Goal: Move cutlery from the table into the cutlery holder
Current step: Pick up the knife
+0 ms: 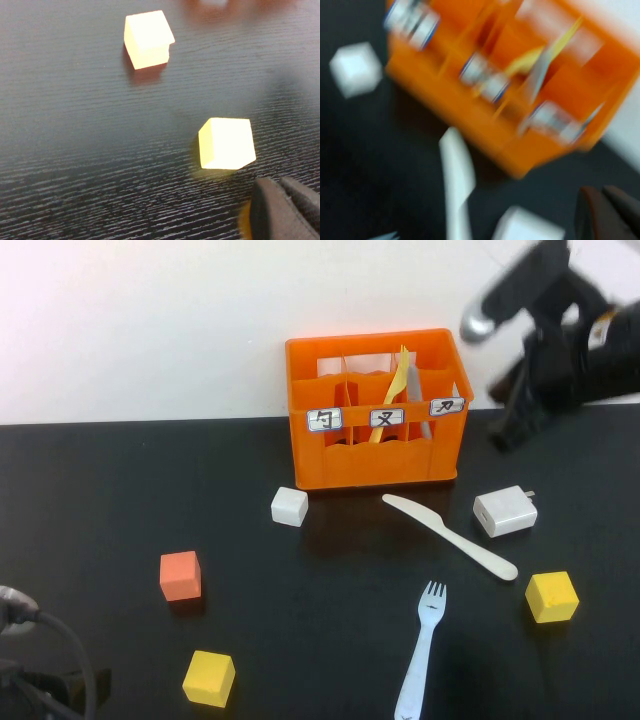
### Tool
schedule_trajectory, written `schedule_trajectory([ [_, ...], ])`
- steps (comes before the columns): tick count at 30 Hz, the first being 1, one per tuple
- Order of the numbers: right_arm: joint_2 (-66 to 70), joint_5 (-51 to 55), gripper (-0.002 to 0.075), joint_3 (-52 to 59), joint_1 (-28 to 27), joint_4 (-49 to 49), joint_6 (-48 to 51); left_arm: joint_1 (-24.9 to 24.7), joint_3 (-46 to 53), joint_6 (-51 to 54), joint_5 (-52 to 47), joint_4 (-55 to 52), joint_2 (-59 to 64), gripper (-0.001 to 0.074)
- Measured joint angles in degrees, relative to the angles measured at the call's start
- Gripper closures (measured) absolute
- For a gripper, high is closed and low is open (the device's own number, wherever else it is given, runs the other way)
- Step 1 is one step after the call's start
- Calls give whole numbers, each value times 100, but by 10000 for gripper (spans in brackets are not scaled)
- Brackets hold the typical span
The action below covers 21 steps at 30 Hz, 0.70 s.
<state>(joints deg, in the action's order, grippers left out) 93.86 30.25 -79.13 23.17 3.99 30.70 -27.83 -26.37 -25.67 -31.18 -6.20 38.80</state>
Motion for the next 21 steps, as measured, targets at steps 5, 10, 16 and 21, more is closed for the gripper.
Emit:
schedule_trajectory([
  [5, 226, 1179, 727, 67, 0, 489, 156, 0, 0, 0, 0, 11, 0, 736],
  [10, 831, 1348, 728, 67, 0, 640, 498, 0, 0, -45, 12, 57, 0, 736],
  [16, 1444, 1335, 679, 67, 0, 1027, 1113, 0, 0, -107, 23, 84, 0, 736],
  [21, 1729, 1167, 508, 67, 0, 1096, 1236, 0, 0, -116, 23, 84, 0, 736],
])
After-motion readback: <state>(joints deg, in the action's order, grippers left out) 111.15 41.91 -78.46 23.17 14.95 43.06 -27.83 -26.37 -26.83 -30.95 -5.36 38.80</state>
